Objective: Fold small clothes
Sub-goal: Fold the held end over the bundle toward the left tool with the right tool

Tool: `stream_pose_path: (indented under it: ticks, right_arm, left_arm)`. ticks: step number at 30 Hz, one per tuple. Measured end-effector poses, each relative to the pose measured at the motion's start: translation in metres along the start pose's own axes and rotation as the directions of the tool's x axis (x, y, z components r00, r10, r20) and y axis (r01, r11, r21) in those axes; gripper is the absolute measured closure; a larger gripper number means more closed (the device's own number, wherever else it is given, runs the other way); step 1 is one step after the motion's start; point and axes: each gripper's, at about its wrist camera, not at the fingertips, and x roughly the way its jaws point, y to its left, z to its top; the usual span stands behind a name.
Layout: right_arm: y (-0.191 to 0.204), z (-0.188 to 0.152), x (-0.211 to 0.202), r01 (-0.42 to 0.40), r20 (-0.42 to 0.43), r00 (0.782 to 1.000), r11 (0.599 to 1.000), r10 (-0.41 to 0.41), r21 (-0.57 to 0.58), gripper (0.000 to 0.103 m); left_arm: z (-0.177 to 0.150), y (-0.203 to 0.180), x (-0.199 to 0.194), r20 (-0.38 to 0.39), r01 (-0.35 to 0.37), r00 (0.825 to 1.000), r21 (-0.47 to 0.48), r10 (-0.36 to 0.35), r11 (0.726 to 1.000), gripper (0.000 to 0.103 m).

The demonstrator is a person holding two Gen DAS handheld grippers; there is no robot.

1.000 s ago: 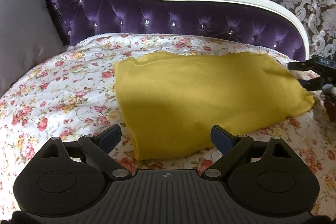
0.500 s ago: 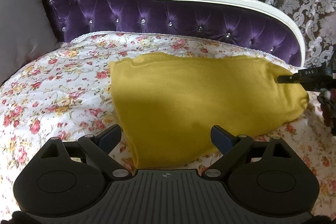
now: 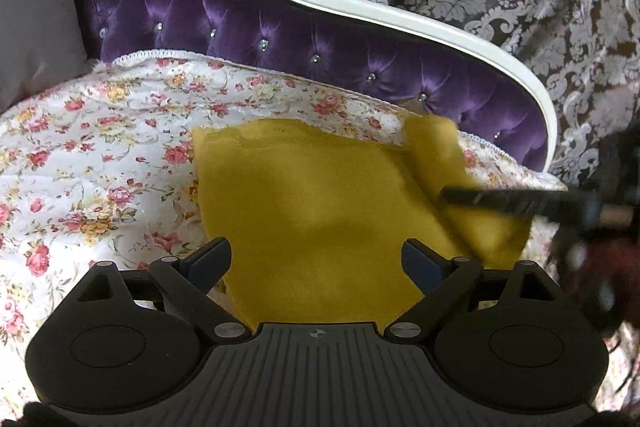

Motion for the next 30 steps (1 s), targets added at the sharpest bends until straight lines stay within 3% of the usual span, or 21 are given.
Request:
stream_pose_path:
  ticks: [3,5,7,8,14,15,19,23,25,28,30]
  right_arm:
    - [0.033,-0.013,0.020,0.069,-0.037,0.996,0.983,-0.076,-0.171,0.072]
    - [0.047,-0.020,0.024,0.080,-0.027,0.996,0.966,-0.089,-0.244,0.060]
    - [0.052,-0.023,0.023,0.053,-0.019,0.998,0.966,-0.059,-0.252,0.046]
    - [0.055,-0.022,0.023,0.034,-0.021,0.999,0.967,-0.040,-0.254,0.044]
    - [0.065,-0.022,0.000,0.013,0.038,0.999,0.962,-0.002,-0.273,0.045]
    - [0.064,-0.024,-0.007,0.032,0.052,0.998,0.962,-0.018,-0.273,0.044]
    - [0.068,-0.038,-0.035,0.132,0.093,0.990,0.948,-0.110,-0.288,0.025]
    - [0.071,-0.057,-0.054,0.182,0.113,0.981,0.951,-0.158,-0.252,0.014]
    - [0.077,-0.067,-0.057,0.206,0.132,0.976,0.940,-0.175,-0.273,0.016]
    - [0.084,-0.071,-0.053,0.234,0.138,0.970,0.923,-0.200,-0.304,0.047]
    - [0.087,-0.071,-0.047,0.233,0.133,0.971,0.918,-0.200,-0.320,0.050]
  left_arm:
    - [0.004,0.004,0.004,-0.012,0.010,1.000,-0.007,-0.010,1.000,0.010]
    - [0.005,0.006,0.006,-0.016,0.017,1.000,-0.011,-0.017,1.000,0.010]
    - [0.005,0.007,0.007,-0.017,0.022,1.000,-0.015,-0.022,1.000,0.010]
    - [0.005,0.008,0.007,-0.017,0.023,1.000,-0.020,-0.023,1.000,0.010]
    - [0.004,0.010,0.009,-0.035,0.049,0.998,-0.055,-0.051,0.997,0.010]
    - [0.005,0.010,0.010,-0.036,0.052,0.998,-0.055,-0.054,0.997,0.010]
    - [0.016,0.004,0.013,-0.033,0.068,0.997,-0.049,-0.069,0.997,0.010]
    - [0.030,-0.007,0.022,-0.037,0.110,0.993,-0.049,-0.112,0.993,0.010]
    - [0.035,-0.014,0.027,-0.046,0.122,0.991,-0.042,-0.124,0.992,0.010]
    - [0.040,-0.024,0.037,-0.069,0.134,0.988,-0.028,-0.136,0.991,0.010]
    - [0.041,-0.030,0.042,-0.086,0.143,0.986,-0.025,-0.145,0.989,0.010]
